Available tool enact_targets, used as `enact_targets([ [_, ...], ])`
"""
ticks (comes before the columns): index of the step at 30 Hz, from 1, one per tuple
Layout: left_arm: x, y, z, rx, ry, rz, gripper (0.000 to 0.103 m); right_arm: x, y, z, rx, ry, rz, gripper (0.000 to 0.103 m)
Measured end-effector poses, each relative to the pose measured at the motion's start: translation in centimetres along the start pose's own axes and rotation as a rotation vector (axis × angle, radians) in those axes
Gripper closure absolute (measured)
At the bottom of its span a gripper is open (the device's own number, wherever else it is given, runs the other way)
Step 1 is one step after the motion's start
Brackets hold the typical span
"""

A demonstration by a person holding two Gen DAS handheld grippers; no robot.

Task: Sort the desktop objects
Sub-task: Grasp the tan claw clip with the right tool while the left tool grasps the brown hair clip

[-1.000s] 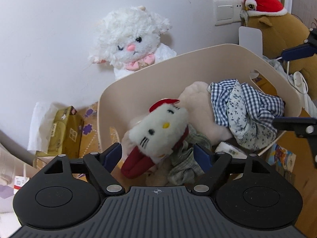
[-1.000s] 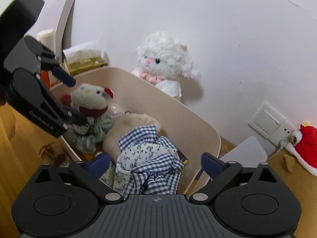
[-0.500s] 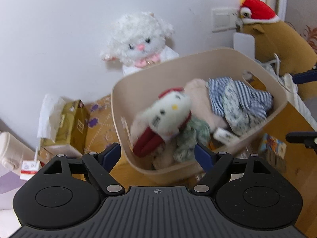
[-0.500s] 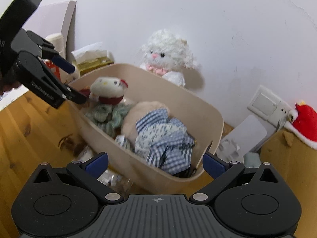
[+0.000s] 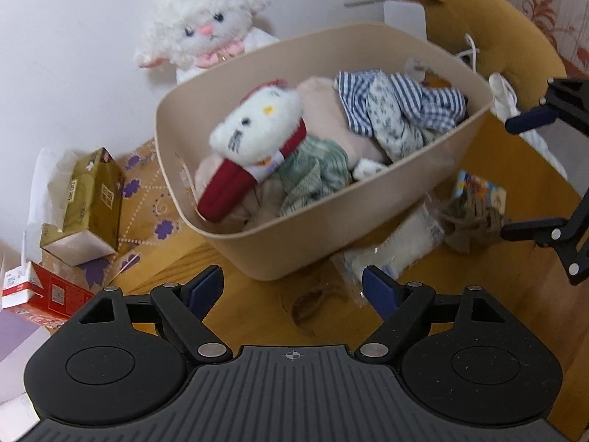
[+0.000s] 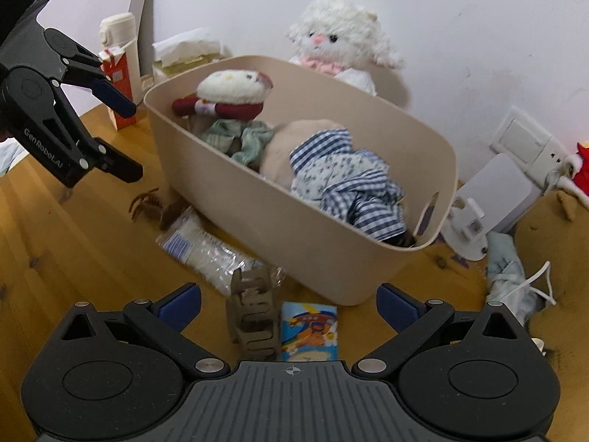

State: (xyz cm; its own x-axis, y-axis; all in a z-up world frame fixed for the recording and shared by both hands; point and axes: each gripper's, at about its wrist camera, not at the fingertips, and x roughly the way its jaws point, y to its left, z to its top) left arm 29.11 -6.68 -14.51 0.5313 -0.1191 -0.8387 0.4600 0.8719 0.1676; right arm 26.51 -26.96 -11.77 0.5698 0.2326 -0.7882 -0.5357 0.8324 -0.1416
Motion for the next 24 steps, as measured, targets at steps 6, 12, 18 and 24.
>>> enact_targets([
  [6, 2.6, -0.5, -0.7, 0.037, 0.063, -0.016, 0.019, 1.5, 0.7, -0.4, -0.012, 0.029, 0.013, 0.000],
  [12, 5.5, -0.5, -1.3, 0.081, 0.121, -0.006, 0.019, 3.0, 1.6, -1.0, -0.052, 0.046, 0.032, 0.000],
  [18, 7.2, -0.3, -1.4, 0.074, 0.140, -0.033, 0.019, 4.2, 1.8, -1.3, -0.070, 0.061, 0.048, 0.008],
  [24, 8.2, 0.3, -1.3, 0.029, 0.128, -0.088, 0.037, 5.1, 1.6, -1.4, -0.080, 0.069, 0.058, 0.019],
])
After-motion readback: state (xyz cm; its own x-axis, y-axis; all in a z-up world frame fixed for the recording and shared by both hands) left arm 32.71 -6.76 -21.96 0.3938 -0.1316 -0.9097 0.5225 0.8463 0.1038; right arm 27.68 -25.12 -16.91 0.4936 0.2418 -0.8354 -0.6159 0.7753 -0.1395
